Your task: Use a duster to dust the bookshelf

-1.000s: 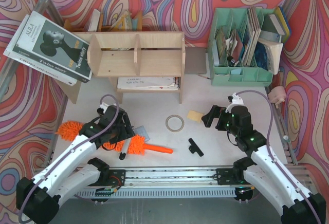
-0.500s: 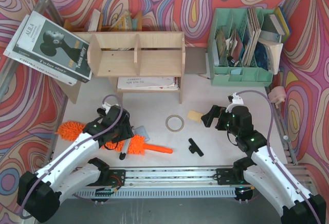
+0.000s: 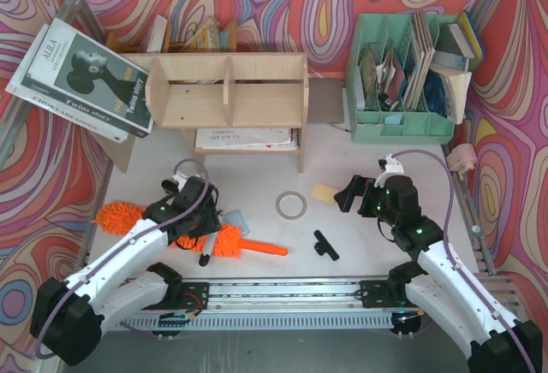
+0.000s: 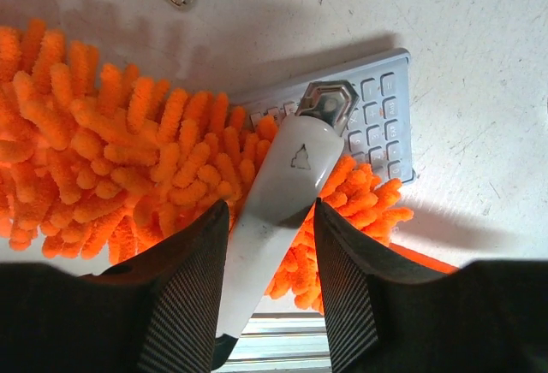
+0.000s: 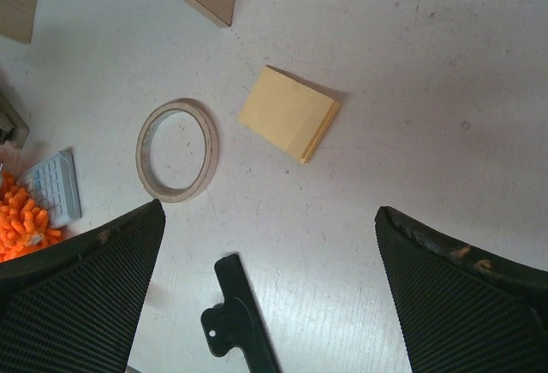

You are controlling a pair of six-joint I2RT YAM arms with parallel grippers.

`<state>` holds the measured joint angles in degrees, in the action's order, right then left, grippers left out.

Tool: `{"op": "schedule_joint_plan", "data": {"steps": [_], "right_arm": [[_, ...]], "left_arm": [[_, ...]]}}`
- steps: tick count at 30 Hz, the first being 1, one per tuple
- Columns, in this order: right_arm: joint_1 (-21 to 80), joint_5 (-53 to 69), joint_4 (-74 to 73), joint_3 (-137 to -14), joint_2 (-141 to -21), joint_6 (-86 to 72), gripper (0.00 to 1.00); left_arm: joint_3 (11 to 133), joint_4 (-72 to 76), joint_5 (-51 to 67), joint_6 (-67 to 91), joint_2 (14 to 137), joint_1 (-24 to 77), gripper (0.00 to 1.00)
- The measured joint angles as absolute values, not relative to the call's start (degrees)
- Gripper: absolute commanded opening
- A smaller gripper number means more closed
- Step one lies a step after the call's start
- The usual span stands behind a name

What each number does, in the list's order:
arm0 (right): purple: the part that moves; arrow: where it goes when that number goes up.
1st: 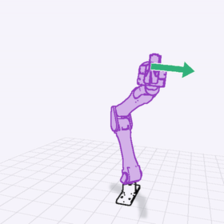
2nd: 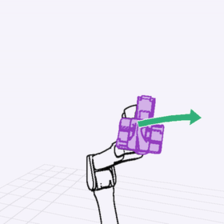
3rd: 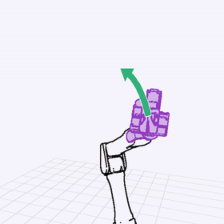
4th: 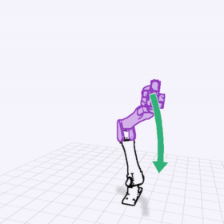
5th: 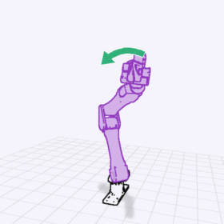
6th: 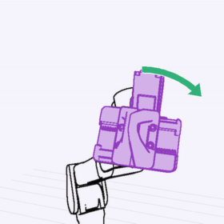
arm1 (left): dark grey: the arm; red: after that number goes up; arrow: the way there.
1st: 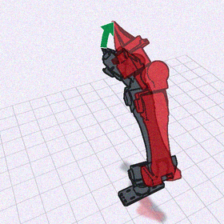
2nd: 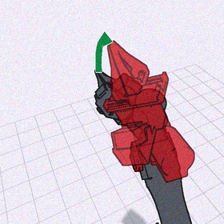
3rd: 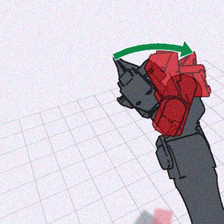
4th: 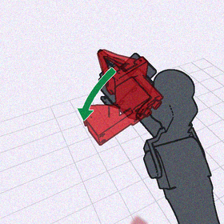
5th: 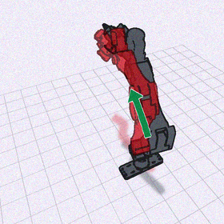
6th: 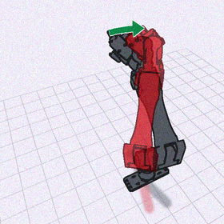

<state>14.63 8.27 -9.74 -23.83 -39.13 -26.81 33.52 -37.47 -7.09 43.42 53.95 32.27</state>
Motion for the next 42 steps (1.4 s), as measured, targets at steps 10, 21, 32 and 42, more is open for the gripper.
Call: {"op": "schedule_joint_plan", "data": {"steps": [10, 21, 32, 42], "right_arm": [[14.63, 8.51, -9.69, -23.83, -39.13, -26.81, 0.99], [14.63, 8.67, -9.69, -23.83, -39.13, -26.79, 0.99], [14.63, 8.64, -9.69, -23.83, -39.13, -26.81, 0.99], [14.63, 8.64, -9.69, -23.83, -39.03, -26.81, 0.99]], "left_arm": [[33.52, -36.47, -6.24, 43.0, 56.38, 32.27, 0.45], [33.52, -36.21, -6.31, 42.81, 56.75, 32.32, 0.38], [33.56, -36.84, -7.35, 43.05, 54.98, 32.32, 0.36], [36.34, -39.86, -10.48, 43.72, 54.48, 32.38, 0.34]]}}
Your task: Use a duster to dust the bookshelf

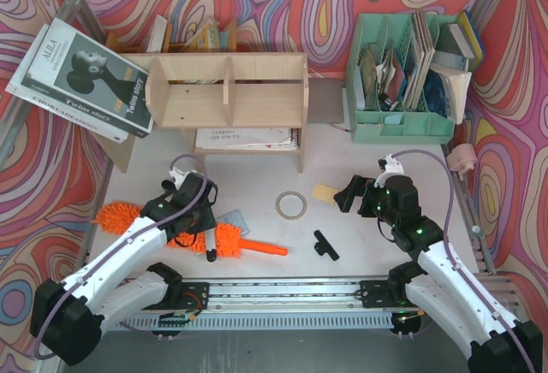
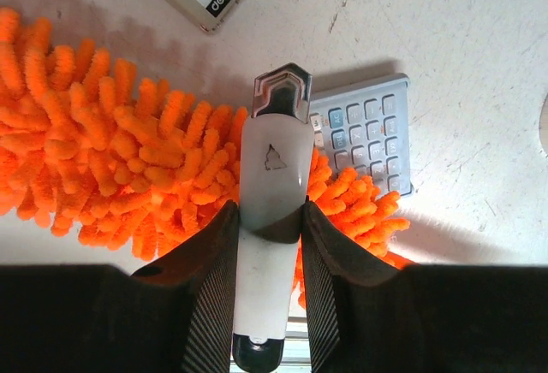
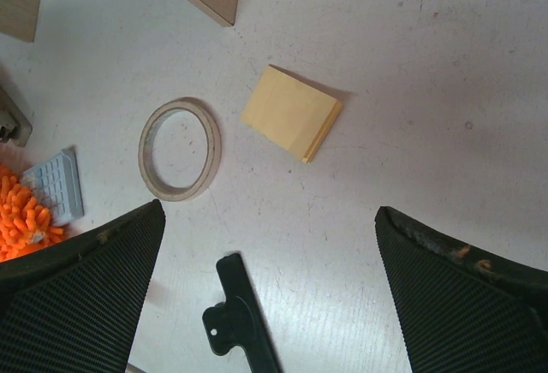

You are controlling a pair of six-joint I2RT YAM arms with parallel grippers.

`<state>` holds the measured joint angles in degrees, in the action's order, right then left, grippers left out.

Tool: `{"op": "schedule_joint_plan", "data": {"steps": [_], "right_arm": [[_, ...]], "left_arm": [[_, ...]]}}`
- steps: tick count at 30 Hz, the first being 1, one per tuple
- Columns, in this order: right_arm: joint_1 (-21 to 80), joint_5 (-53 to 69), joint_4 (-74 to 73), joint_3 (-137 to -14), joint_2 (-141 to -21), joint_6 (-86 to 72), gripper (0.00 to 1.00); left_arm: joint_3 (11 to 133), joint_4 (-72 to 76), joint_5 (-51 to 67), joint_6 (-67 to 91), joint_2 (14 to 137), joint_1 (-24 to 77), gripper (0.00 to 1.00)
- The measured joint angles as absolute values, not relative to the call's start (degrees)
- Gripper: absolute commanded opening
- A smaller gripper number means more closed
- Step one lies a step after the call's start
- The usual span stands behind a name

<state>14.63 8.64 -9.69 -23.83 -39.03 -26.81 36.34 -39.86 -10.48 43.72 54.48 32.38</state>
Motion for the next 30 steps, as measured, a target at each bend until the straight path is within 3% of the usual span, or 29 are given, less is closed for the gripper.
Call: {"op": "schedule_joint_plan", "data": {"steps": [17, 30], "right_arm": [[14.63, 8.62, -9.69, -23.83, -38.59, -26.81, 0.99], [14.63, 8.62, -9.69, -23.83, -37.01, -26.81, 0.99]], "left_arm": [[39.05, -38.52, -17.56, 60.55, 49.36, 32.38, 0.32], [38.48, -23.31, -18.5, 75.31, 60.8, 36.36, 0.31]]}}
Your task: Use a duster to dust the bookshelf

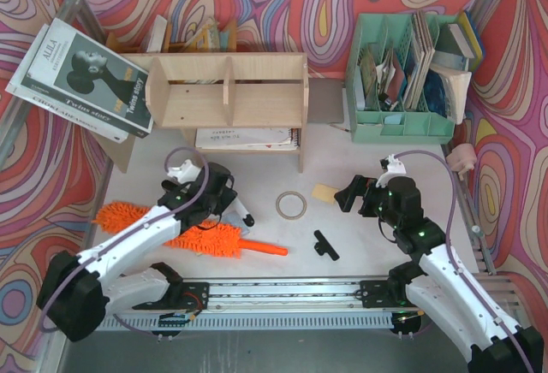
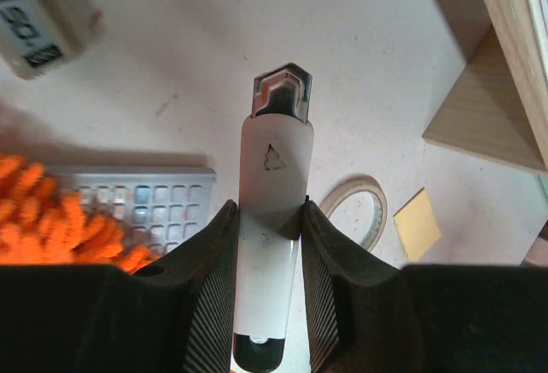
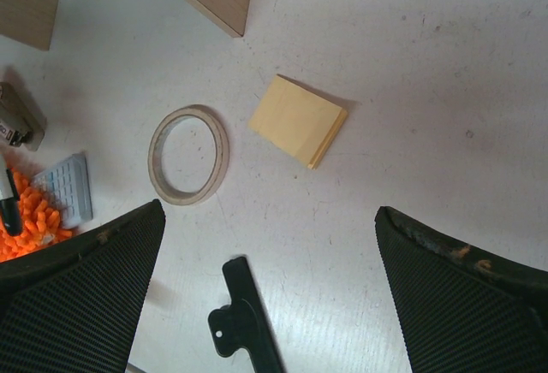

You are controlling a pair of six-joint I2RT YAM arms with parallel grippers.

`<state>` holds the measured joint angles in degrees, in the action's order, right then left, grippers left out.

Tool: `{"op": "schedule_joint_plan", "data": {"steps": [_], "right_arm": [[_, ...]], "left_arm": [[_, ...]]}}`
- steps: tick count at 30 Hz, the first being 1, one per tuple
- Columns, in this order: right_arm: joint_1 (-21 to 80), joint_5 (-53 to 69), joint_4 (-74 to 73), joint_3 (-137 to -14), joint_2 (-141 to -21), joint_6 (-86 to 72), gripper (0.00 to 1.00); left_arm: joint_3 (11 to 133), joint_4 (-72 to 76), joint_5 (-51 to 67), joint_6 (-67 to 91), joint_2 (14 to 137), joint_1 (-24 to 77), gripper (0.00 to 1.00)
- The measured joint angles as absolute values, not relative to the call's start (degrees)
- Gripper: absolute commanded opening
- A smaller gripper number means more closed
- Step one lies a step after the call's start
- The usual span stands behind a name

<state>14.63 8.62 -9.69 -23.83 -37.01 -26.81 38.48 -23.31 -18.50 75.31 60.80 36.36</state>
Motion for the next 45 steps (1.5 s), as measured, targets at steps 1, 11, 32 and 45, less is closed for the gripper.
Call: {"op": "schedule_joint_plan", "data": {"steps": [1, 11, 32, 45], "right_arm": [[14.63, 8.62, -9.69, -23.83, -36.97, -26.81, 0.99], [14.63, 8.62, -9.72, -23.83, -36.38, -26.83, 0.99], [14.61, 9.26, -9.67, -23.86, -36.53, -26.79, 0.99], [17.28, 15.29, -7.03, -25.28, -37.58, -24.27, 0.99]], "left_arm": [[38.81, -22.55, -18.79, 75.75, 62.08, 37.47, 0.31], [42.87, -14.13, -20.93, 77.38, 75.9, 45.52, 0.31], [47.86, -11.49, -21.56, 76.49, 87.99, 50.06, 0.67], [48.82, -23.2, -28.03, 70.63, 64.69, 53.23, 0.86]]}}
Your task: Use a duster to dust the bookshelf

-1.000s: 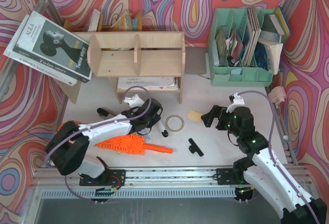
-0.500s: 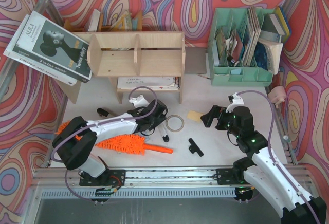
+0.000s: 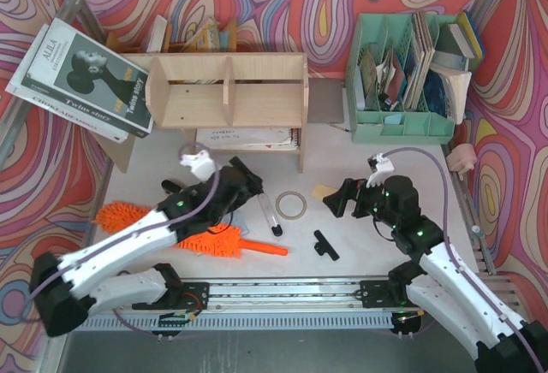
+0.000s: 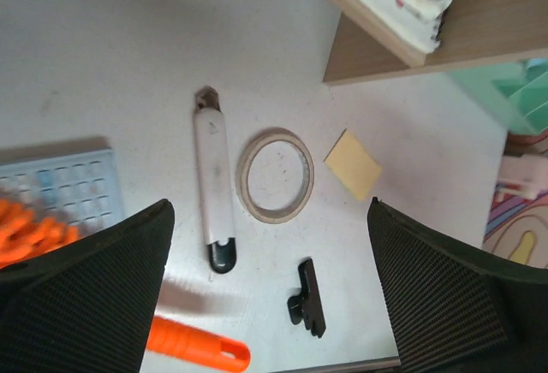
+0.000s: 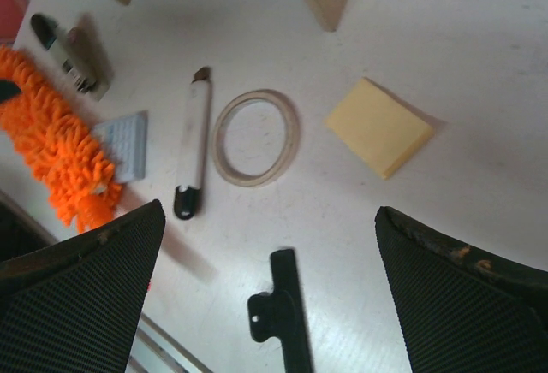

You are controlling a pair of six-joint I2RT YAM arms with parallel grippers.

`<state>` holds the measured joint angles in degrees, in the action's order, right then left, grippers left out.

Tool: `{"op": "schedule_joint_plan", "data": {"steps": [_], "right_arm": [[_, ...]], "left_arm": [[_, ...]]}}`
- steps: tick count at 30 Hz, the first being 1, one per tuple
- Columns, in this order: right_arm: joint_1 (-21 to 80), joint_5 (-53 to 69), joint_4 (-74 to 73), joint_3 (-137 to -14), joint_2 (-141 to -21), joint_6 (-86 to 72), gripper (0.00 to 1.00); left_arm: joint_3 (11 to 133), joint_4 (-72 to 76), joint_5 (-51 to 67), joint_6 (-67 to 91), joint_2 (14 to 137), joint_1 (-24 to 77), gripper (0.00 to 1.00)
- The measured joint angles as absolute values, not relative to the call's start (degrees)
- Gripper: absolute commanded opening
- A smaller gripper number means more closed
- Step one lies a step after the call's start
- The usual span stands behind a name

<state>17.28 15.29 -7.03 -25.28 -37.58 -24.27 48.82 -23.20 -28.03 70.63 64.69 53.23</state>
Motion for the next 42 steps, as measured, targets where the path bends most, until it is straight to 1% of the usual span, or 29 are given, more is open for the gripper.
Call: {"op": "schedule_joint_plan", "data": {"steps": [5, 11, 15, 19, 21, 26, 30, 33, 37, 42], "right_arm": [[24.69, 15.07, -4.21, -25.19, -38.15, -23.14, 0.99], [38.44, 13.82, 2.92, -24.36, -42.41, -19.97, 0.99], [48.71, 10.07, 3.86, -26.3, -49.63, -15.55, 0.99], [60.77, 3.42, 3.01, -33.82, -60.99, -8.95, 0.99], [63.81, 2.09, 3.27, -36.86, -65.52, -6.24, 0.99], [65.82, 1.67, 4.97, -38.94, -71.59, -1.87, 0.99], [66.37, 1.5, 5.89, -40.82, -76.79, 0.54, 0.93], [66.81, 1.32, 7.07, -42.15, -80.53, 1.61, 0.9], [67.4, 1.02, 8.88, -42.65, -84.38, 2.13, 0.89], [67.61, 0.62, 9.98, -43.97, -88.36, 2.55, 0.84]], "left_arm": [[44.99, -32.32, -33.08, 71.16, 49.58, 53.25, 0.93], [40.38, -45.23, -36.8, 74.96, 38.11, 53.25, 0.97], [38.15, -51.03, -38.13, 77.73, 33.47, 53.25, 0.98], [35.62, -54.15, -38.7, 79.72, 29.87, 53.25, 0.98], [34.57, -54.85, -38.87, 80.44, 28.4, 53.25, 0.98], [32.56, -56.05, -38.96, 81.71, 26.44, 53.25, 0.98], [30.76, -55.92, -38.87, 82.54, 25.45, 53.25, 0.98], [28.01, -55.86, -38.59, 83.09, 24.8, 53.25, 0.98], [26.52, -55.64, -38.28, 83.42, 24.69, 53.25, 0.98], [25.39, -54.15, -37.69, 83.44, 24.82, 53.25, 0.98]]}}
